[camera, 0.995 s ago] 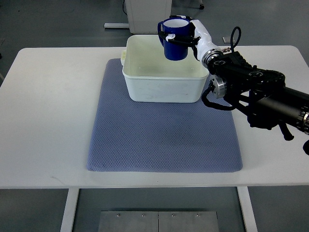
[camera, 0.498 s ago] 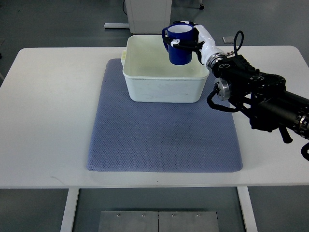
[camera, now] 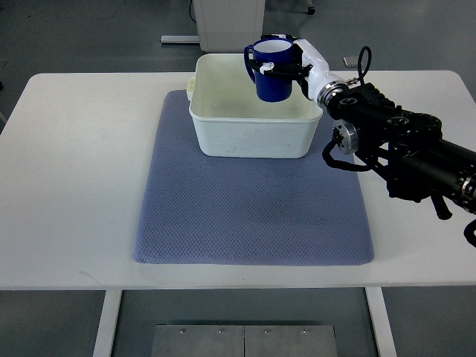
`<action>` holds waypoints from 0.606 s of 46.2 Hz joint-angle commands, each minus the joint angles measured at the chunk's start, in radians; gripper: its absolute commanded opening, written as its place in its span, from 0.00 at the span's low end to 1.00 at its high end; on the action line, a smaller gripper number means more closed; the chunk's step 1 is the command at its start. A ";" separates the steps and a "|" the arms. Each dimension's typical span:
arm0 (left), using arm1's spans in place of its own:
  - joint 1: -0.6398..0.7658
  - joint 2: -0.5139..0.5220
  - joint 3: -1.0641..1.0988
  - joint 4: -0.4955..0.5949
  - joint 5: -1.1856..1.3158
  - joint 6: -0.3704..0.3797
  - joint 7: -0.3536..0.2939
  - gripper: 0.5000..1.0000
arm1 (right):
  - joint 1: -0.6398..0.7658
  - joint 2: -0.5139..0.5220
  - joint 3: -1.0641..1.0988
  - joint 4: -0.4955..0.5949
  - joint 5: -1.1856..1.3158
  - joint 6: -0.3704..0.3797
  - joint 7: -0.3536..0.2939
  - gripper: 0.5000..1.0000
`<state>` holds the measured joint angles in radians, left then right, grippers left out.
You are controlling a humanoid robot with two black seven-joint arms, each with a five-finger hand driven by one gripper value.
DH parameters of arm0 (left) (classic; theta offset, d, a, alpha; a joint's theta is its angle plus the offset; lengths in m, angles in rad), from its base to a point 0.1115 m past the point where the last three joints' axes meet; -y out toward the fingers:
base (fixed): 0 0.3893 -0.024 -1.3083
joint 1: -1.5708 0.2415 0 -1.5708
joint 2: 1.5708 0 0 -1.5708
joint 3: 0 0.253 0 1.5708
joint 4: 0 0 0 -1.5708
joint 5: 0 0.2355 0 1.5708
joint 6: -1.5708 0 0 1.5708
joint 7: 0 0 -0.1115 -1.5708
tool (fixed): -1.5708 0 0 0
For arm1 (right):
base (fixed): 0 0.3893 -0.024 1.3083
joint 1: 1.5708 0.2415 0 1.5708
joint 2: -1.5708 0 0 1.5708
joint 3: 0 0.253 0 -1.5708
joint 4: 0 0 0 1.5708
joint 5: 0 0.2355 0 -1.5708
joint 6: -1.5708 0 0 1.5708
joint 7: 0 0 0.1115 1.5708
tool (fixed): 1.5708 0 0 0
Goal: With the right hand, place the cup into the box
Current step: 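Hold the blue mug above the tub and lower it slightly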
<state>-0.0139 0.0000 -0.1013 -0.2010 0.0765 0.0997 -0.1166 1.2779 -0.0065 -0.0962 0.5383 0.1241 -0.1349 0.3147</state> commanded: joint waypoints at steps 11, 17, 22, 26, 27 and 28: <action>0.000 0.000 0.000 0.000 0.000 0.000 0.000 1.00 | -0.002 0.000 0.001 0.000 0.000 -0.002 -0.013 0.05; 0.000 0.000 0.000 0.000 0.000 0.000 0.000 1.00 | -0.002 0.000 0.003 0.000 0.002 -0.002 -0.013 0.38; 0.000 0.000 0.000 0.000 0.000 0.000 0.000 1.00 | -0.008 -0.001 0.004 0.000 0.002 -0.003 -0.013 0.58; 0.000 0.000 0.000 0.000 0.000 0.000 0.000 1.00 | -0.008 -0.001 0.004 -0.001 0.002 -0.005 -0.011 0.63; 0.000 0.000 0.000 0.000 0.000 0.000 0.000 1.00 | -0.008 -0.001 0.004 -0.001 0.002 -0.005 -0.011 0.65; 0.000 0.000 0.000 0.000 0.000 0.000 0.000 1.00 | -0.008 -0.001 0.004 -0.001 0.002 -0.006 -0.011 0.67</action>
<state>-0.0138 0.0000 -0.1012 -0.2009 0.0763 0.0997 -0.1166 1.2703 -0.0076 -0.0921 0.5378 0.1259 -0.1392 0.3022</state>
